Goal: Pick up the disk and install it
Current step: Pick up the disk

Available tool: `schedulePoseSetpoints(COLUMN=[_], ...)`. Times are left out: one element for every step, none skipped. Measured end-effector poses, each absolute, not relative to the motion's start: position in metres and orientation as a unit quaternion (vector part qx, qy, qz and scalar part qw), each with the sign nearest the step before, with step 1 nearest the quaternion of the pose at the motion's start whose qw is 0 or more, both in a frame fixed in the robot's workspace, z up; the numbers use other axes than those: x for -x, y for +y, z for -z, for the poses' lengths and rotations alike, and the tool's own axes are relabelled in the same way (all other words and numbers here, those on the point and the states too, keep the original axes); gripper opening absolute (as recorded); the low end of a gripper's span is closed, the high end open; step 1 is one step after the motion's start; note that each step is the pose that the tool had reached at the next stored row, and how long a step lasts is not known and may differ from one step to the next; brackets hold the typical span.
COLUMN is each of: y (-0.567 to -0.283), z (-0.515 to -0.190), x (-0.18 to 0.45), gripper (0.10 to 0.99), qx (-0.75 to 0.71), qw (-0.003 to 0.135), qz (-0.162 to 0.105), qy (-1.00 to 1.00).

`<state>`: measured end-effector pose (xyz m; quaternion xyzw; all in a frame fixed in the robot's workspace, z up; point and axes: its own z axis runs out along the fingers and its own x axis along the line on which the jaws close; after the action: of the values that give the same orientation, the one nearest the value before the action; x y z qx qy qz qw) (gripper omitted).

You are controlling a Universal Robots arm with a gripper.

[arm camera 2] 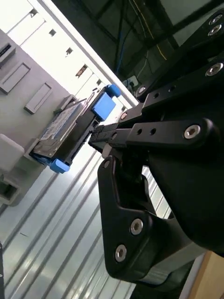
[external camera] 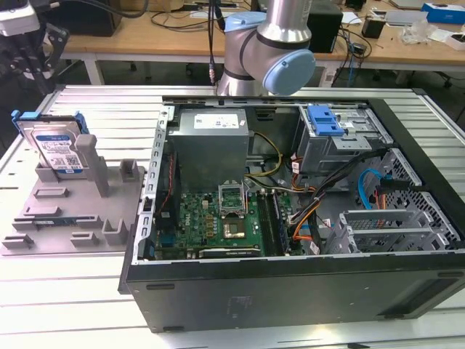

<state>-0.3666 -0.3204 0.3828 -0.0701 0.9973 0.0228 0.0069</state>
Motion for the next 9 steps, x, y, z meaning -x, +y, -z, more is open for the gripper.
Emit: schedulePoseSetpoints(y=[-0.3204,-0.3204,-0.3204,-0.3204,-0.3204,-0.3204,-0.3204,-0.3204,-0.3204], z=[-0.3827,-0.3826,-0.3825,-0.3824,-0.3823,-0.3820,-0.3819,-0.3812,-0.3804], x=[0.3666,0.3666,0.3666,0.3666,0.3666,0.3666,0.3666,0.3666,0.3666], gripper=[0.106,0.106,0.106,0.106,0.106,0.106,0.106,0.106,0.106], qx=[0.084,0.107,0.122,0.132,0.142,0.155,0.163,0.178,0.189], qw=[0.005,0.002,-0.001,-0.002,-0.004,-0.006,-0.007,-0.010,-0.014], qz=[-0.023,-0.023,-0.024,-0.024,-0.024,-0.024,-0.024,-0.025,-0.025], qy=[0.996,0.994,0.992,0.991,0.990,0.988,0.986,0.984,0.982])
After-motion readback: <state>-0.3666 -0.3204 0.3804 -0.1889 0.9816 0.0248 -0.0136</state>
